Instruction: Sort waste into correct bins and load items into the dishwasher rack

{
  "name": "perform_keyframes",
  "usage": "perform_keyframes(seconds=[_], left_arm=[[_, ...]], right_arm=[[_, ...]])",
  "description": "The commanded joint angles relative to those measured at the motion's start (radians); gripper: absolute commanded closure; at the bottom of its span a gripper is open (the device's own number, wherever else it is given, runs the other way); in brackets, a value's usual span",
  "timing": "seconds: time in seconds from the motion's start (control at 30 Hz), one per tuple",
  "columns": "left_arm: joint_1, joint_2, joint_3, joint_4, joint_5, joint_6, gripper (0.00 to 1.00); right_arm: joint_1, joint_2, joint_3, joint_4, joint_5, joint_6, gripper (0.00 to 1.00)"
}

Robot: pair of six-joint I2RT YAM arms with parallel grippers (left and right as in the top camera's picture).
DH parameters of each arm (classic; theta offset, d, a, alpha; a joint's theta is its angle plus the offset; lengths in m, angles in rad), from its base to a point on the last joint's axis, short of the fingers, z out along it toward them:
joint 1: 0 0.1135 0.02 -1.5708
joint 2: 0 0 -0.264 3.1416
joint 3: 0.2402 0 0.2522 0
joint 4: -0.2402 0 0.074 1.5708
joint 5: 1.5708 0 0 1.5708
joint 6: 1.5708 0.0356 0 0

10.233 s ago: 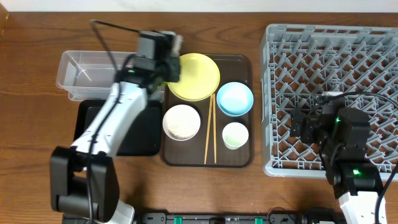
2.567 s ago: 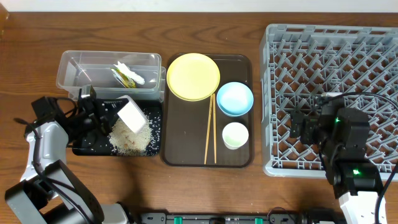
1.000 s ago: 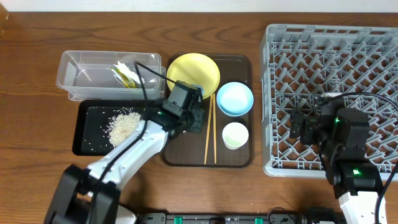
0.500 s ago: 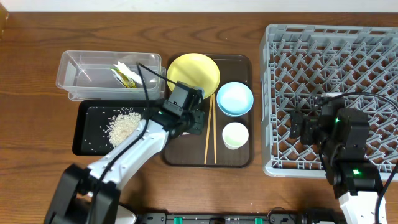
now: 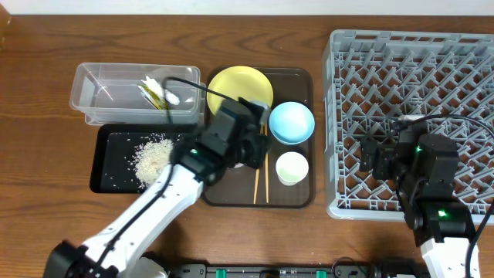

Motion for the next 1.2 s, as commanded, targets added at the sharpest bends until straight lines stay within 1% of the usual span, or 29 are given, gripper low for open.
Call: perform_keyframes(seconds=[0.0, 0.23, 0.3, 0.33, 0.37, 0.43, 0.47, 0.63, 0.67, 0.73, 0.8, 0.87, 1.0, 1.07, 1.17], left_arm=[[-0.050, 0.071, 0.013, -0.001, 0.019, 0.002, 0.65], [-0.114, 0.199, 0.013, 0.001, 0.019, -0.005, 0.65], [-0.120, 0.224, 0.013, 0.000, 0.020, -0.006, 0.66], [-0.120, 0.232, 0.013, 0.000, 0.019, -0.006, 0.69], [-0.119, 0.238, 0.013, 0.000, 0.019, -0.006, 0.75], [-0.115, 0.237, 0.013, 0.000, 0.019, -0.006, 0.90], [-0.113, 0.233, 0.013, 0.001, 0.019, -0.006, 0.94], [-0.065, 0.160, 0.013, -0.004, 0.020, -0.016, 0.94], [-0.046, 0.136, 0.013, -0.005, 0.021, -0.034, 0.94], [0.019, 0.071, 0.013, -0.008, 0.037, -0.106, 0.94], [0.093, 0.029, 0.013, 0.006, 0.131, -0.157, 0.94], [0.181, 0.012, 0.013, 0.043, 0.281, -0.211, 0.94], [0.330, 0.043, 0.013, 0.149, 0.559, -0.340, 0.94], [0.374, 0.073, 0.013, 0.208, 0.679, -0.393, 0.94], [0.403, 0.134, 0.013, 0.339, 0.880, -0.491, 0.94]], right_arm=[[0.010, 0.000, 0.023, -0.001, -0.004, 0.011, 0.01], [0.010, 0.000, 0.023, -0.001, -0.005, 0.011, 0.01], [0.010, 0.000, 0.023, -0.002, -0.005, 0.011, 0.01], [0.010, 0.000, 0.023, -0.004, -0.005, 0.011, 0.01], [0.010, 0.000, 0.023, -0.005, -0.005, 0.011, 0.01], [0.010, 0.000, 0.023, -0.004, -0.005, 0.011, 0.01], [0.010, 0.000, 0.023, -0.004, -0.005, 0.011, 0.01], [0.010, 0.000, 0.023, 0.010, -0.005, 0.011, 0.01], [0.010, 0.000, 0.023, 0.021, -0.005, 0.011, 0.01], [0.010, 0.000, 0.023, 0.060, -0.021, 0.011, 0.01], [0.010, 0.000, 0.023, 0.102, -0.085, 0.011, 0.01], [0.010, 0.005, 0.023, 0.147, -0.185, 0.011, 0.01], [0.010, 0.047, 0.022, 0.227, -0.457, 0.011, 0.02], [0.013, 0.082, 0.022, 0.255, -0.596, 0.010, 0.02], [0.033, 0.151, 0.022, 0.305, -0.759, 0.010, 0.02]])
